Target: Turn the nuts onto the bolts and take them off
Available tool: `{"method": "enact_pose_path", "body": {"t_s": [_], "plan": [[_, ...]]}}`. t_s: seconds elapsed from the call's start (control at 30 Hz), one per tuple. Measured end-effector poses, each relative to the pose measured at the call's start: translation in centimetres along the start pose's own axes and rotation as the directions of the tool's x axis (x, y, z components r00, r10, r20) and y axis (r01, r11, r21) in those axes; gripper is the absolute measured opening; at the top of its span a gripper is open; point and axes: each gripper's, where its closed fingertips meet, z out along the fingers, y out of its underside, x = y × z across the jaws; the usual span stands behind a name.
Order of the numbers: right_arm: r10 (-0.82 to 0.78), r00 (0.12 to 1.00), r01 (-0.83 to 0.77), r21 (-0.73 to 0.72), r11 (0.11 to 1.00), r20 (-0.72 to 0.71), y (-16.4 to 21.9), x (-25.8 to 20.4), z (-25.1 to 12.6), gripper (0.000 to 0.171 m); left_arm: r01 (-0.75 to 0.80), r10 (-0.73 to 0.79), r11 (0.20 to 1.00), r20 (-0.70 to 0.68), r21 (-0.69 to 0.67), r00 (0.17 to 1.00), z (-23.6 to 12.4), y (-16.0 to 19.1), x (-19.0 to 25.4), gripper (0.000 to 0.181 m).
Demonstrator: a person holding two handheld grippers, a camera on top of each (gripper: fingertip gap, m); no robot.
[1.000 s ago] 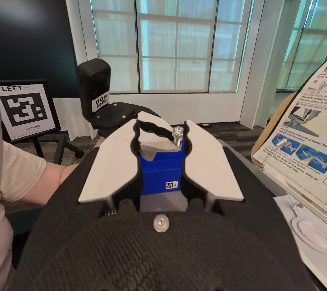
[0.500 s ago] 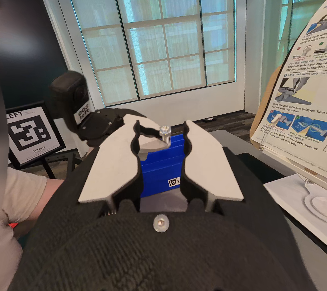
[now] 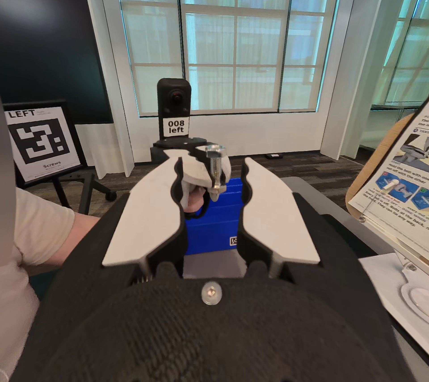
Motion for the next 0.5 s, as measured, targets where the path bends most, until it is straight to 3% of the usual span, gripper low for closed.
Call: {"method": "enact_pose_path", "body": {"t_s": [0.5], "plan": [[-0.043, 0.999, 0.043, -0.011, 0.999, 0.007, -0.3, -0.5, -0.2, 0.044, -0.095, 0.094, 0.995, -0.056, -0.013, 0.994, 0.9, 0.2, 2.6, 0.009]]}}
